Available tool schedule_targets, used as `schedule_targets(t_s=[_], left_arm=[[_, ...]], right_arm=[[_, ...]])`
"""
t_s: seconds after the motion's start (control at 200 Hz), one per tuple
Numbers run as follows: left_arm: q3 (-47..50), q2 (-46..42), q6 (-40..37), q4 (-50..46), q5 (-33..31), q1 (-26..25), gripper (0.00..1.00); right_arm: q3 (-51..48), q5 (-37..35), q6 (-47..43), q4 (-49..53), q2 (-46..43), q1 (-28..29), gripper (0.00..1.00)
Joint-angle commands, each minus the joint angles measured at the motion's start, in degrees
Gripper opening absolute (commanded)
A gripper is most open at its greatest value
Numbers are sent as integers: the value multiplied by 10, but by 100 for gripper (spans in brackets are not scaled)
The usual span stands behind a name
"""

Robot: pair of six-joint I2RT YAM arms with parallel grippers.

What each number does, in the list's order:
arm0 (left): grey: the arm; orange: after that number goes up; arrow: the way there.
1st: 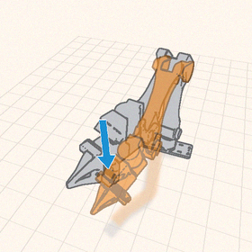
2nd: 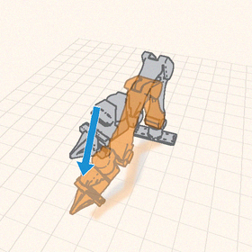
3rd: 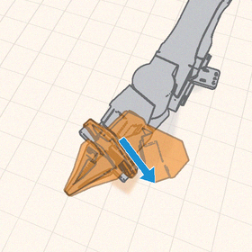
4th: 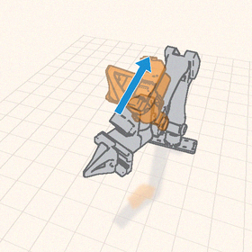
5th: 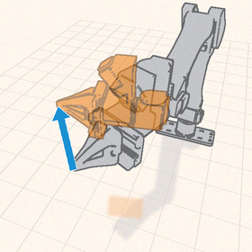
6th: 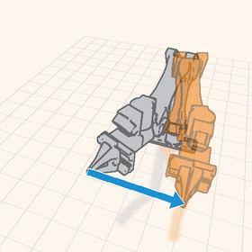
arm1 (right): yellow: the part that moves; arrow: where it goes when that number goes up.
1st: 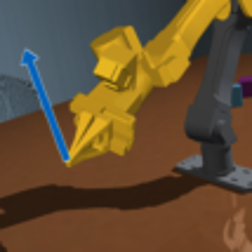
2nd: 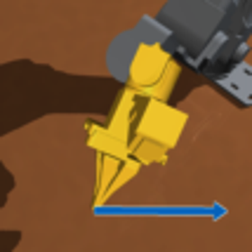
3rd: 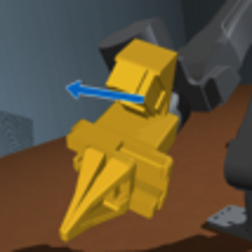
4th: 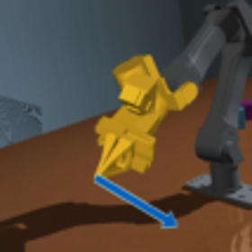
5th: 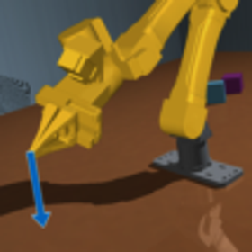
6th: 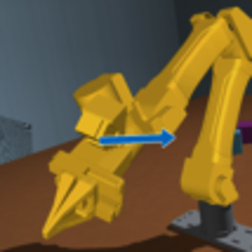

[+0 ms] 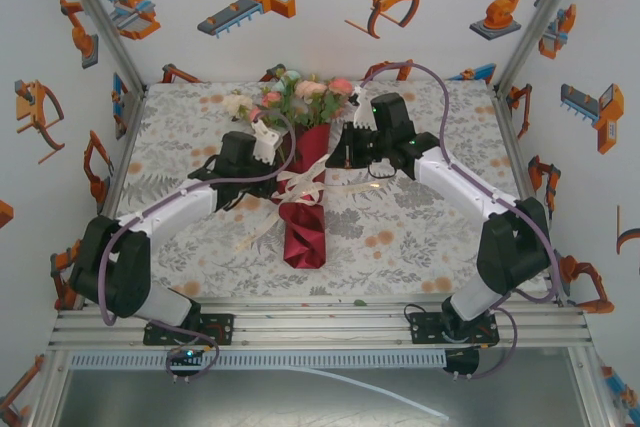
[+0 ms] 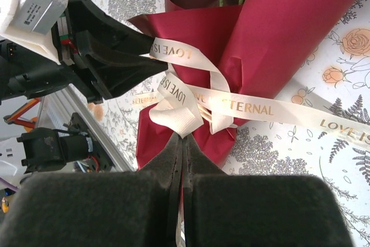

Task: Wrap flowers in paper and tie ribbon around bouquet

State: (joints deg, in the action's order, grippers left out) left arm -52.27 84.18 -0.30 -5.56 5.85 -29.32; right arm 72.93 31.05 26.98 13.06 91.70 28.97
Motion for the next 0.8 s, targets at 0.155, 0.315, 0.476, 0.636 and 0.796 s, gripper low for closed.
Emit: schedule_targets(t_s=[0.155, 0.315, 0.476, 0.636, 0.796], left_arm=[[-31, -17, 15, -18, -12, -2, 4], [-40, -64, 79, -58, -14, -1, 0], [-19, -109, 144, -42, 36, -2, 0], [-13, -121, 154, -73, 17, -2, 2], [-21, -131, 157, -104, -1, -2, 2]], right_arm=[[16, 6, -8, 5, -3, 3, 0], [14, 12, -4, -1, -2, 5, 0], [21, 18, 5, -16, 9, 18, 0], [32, 11, 26, -29, 22, 18, 0], [57, -5, 64, -24, 49, 18, 0]])
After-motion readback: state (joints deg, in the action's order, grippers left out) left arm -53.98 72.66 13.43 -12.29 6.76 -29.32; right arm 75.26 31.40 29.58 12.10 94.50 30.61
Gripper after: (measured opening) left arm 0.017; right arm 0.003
